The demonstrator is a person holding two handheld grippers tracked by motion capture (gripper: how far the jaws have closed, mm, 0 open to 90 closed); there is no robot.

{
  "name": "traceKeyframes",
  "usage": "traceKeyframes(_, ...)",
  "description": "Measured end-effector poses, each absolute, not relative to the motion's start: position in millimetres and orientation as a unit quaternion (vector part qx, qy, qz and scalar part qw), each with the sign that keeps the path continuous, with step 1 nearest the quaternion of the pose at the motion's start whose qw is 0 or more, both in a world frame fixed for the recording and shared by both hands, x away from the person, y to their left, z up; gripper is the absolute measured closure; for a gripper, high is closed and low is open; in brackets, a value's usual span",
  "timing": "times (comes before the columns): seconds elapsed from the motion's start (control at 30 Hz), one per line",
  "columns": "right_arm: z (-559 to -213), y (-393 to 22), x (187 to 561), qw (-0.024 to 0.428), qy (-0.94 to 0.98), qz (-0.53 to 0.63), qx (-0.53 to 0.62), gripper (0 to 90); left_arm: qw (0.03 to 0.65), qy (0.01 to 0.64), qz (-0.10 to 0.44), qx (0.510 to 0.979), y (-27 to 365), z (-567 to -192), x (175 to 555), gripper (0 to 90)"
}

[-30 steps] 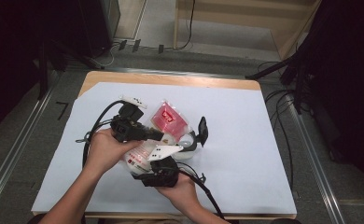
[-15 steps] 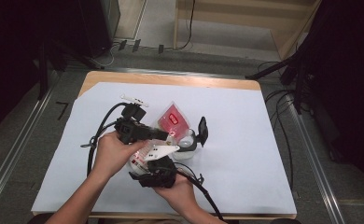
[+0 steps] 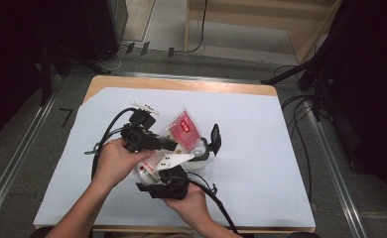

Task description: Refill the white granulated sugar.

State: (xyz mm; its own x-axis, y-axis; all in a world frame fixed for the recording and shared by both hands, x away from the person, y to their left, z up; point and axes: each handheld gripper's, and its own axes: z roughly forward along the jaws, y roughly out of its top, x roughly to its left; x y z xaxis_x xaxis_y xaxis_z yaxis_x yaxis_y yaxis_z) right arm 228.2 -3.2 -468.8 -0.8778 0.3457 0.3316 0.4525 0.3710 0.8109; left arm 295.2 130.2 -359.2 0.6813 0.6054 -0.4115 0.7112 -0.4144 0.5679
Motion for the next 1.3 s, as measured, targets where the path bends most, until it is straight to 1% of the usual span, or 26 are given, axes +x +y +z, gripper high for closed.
traceKeyframes(0.03,-469.0,-2.0,227.5,0.050,-0.829,-0.503,-0.239,60.6,0.373,0.396,-0.075,0.836,130.5,-359.9,295.4,85.1)
traceKeyframes(0.1,-469.4,-0.4,226.1,0.046,-0.832,-0.498,-0.239,60.6,0.372,0.412,-0.087,0.827,131.9,-361.7,296.2,86.8)
traceKeyframes(0.17,-469.5,0.9,224.7,0.040,-0.837,-0.493,-0.236,60.1,0.372,0.425,-0.097,0.819,134.0,-363.2,297.9,87.1)
traceKeyframes(0.27,-468.8,3.9,222.5,0.024,-0.846,-0.480,-0.232,56.9,0.369,0.441,-0.092,0.813,134.9,-364.6,298.8,87.7)
traceKeyframes(0.33,-467.6,6.0,221.4,0.007,-0.852,-0.470,-0.229,57.9,0.373,0.443,-0.095,0.810,135.7,-364.1,299.0,87.1)
traceKeyframes(0.37,-467.0,5.6,221.5,0.007,-0.851,-0.471,-0.232,58.5,0.374,0.446,-0.099,0.807,135.7,-363.3,298.3,86.4)
traceKeyframes(0.43,-466.1,5.1,221.8,0.009,-0.849,-0.473,-0.235,59.0,0.382,0.447,-0.105,0.802,135.4,-362.7,298.4,84.0)
traceKeyframes(0.47,-465.6,4.9,222.4,0.014,-0.848,-0.473,-0.236,59.3,0.391,0.441,-0.117,0.800,136.0,-362.0,298.5,81.9)
traceKeyframes(0.5,-465.4,4.3,223.1,0.021,-0.846,-0.477,-0.237,59.6,0.395,0.439,-0.120,0.798,135.4,-360.8,298.1,78.3)
traceKeyframes(0.57,-465.2,3.7,223.9,0.031,-0.841,-0.485,-0.237,59.9,0.391,0.432,-0.117,0.804,133.8,-357.4,296.9,76.7)
traceKeyframes(0.7,-462.5,2.6,223.5,0.050,-0.833,-0.500,-0.233,60.2,0.391,0.423,-0.111,0.810,133.2,-351.6,294.8,77.8)
traceKeyframes(0.77,-461.3,2.3,223.1,0.046,-0.832,-0.505,-0.227,60.3,0.397,0.422,-0.120,0.806,133.9,-350.9,295.1,77.6)
traceKeyframes(0.83,-460.6,2.4,222.3,0.051,-0.829,-0.508,-0.226,60.4,0.399,0.431,-0.138,0.798,134.3,-351.5,297.7,76.7)
traceKeyframes(0.93,-460.0,3.0,222.5,0.057,-0.829,-0.507,-0.228,60.3,0.387,0.436,-0.134,0.802,132.3,-350.4,300.0,78.1)
traceKeyframes(1.13,-452.2,5.3,220.2,0.038,-0.837,-0.499,-0.221,57.6,0.371,0.436,-0.134,0.809,128.6,-341.6,306.9,81.0)
traceKeyframes(1.2,-450.5,5.1,220.5,0.037,-0.835,-0.500,-0.226,58.5,0.359,0.427,-0.129,0.820,126.6,-340.2,308.9,81.3)
traceKeyframes(1.3,-451.0,4.8,221.9,0.038,-0.836,-0.496,-0.231,60.1,0.351,0.419,-0.122,0.828,124.1,-341.2,309.9,84.3)
